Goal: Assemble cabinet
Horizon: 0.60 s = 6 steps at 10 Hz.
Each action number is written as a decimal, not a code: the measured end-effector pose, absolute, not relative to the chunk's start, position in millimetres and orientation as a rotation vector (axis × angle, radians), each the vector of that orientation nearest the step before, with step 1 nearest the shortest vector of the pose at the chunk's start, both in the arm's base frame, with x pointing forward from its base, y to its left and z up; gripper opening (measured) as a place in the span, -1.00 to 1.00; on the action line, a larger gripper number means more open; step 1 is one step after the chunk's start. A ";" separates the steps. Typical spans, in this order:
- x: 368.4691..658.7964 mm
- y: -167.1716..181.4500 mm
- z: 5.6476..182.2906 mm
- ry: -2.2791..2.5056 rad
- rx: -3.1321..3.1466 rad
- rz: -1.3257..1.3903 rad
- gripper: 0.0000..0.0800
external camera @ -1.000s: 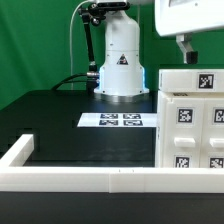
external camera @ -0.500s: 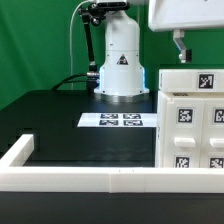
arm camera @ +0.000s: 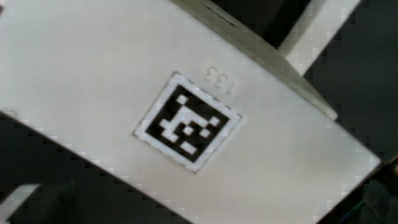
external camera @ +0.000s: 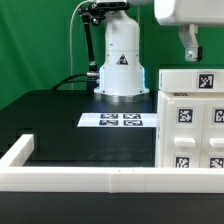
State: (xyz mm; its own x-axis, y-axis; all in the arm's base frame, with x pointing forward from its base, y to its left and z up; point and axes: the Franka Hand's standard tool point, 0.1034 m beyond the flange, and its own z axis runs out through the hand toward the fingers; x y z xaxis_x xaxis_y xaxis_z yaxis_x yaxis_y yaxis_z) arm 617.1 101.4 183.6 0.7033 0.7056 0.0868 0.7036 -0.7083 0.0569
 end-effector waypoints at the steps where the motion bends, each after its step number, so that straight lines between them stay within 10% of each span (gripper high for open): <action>1: 614.6 104.1 181.9 1.369 2.799 0.137 0.99; 6: 611.0 98.9 178.0 1.961 2.365 0.067 0.99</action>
Offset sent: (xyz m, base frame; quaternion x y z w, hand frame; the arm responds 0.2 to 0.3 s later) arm -0.0101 -0.0008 -0.0049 -0.0090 -0.0087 -0.1739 0.9847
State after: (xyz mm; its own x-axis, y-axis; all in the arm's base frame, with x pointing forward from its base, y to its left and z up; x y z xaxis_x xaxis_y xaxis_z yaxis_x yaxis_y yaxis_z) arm 611.0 98.9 178.0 0.1857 0.9826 -0.0100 0.9796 -0.1843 0.0806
